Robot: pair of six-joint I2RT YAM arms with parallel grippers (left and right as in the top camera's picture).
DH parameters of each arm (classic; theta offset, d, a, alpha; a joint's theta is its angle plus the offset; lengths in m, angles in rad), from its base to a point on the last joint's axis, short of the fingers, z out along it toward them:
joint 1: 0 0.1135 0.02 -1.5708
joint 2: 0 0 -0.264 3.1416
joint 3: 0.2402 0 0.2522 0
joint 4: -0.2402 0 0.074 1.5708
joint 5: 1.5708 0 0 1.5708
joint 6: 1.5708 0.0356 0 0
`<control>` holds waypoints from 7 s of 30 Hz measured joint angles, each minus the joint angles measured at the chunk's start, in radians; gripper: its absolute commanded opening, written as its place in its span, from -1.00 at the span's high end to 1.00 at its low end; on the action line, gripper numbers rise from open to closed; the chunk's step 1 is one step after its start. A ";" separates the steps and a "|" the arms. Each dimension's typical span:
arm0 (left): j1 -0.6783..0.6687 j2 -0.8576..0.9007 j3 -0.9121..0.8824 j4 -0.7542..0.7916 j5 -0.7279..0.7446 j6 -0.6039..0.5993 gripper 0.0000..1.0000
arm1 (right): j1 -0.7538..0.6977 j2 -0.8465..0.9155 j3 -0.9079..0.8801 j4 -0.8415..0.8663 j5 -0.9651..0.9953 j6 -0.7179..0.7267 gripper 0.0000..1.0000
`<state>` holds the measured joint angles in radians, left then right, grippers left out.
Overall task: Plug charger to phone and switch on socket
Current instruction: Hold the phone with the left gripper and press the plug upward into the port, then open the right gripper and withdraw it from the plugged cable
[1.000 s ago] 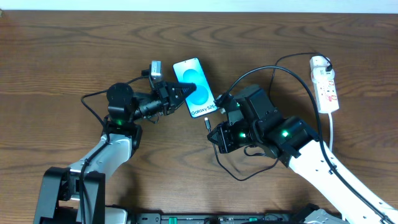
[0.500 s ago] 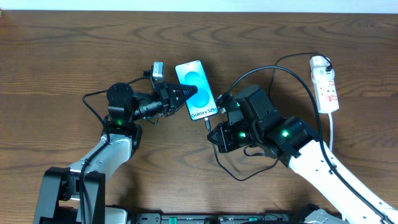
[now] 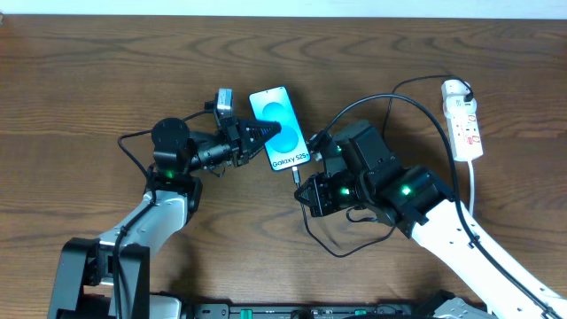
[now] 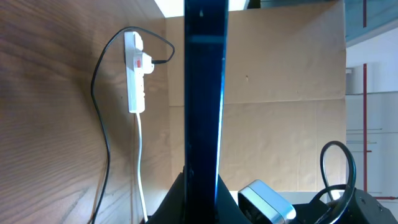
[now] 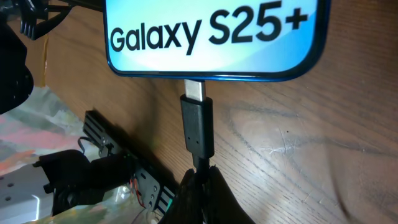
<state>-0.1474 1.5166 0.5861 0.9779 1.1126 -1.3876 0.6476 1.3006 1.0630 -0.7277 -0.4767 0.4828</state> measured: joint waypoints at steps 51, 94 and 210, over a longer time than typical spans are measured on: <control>0.003 0.000 0.000 0.015 0.034 0.061 0.85 | 0.000 0.000 -0.005 0.043 0.024 0.003 0.98; 0.024 0.000 0.019 0.105 0.026 0.107 0.85 | 0.000 0.000 -0.019 0.176 0.059 -0.099 0.98; 0.006 0.000 0.024 0.102 0.037 0.109 0.86 | 0.000 -0.038 -0.020 0.239 0.158 -0.175 0.10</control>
<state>-0.1413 1.5166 0.6098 1.0798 1.1496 -1.2789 0.6472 1.2629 1.0431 -0.4889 -0.3183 0.3077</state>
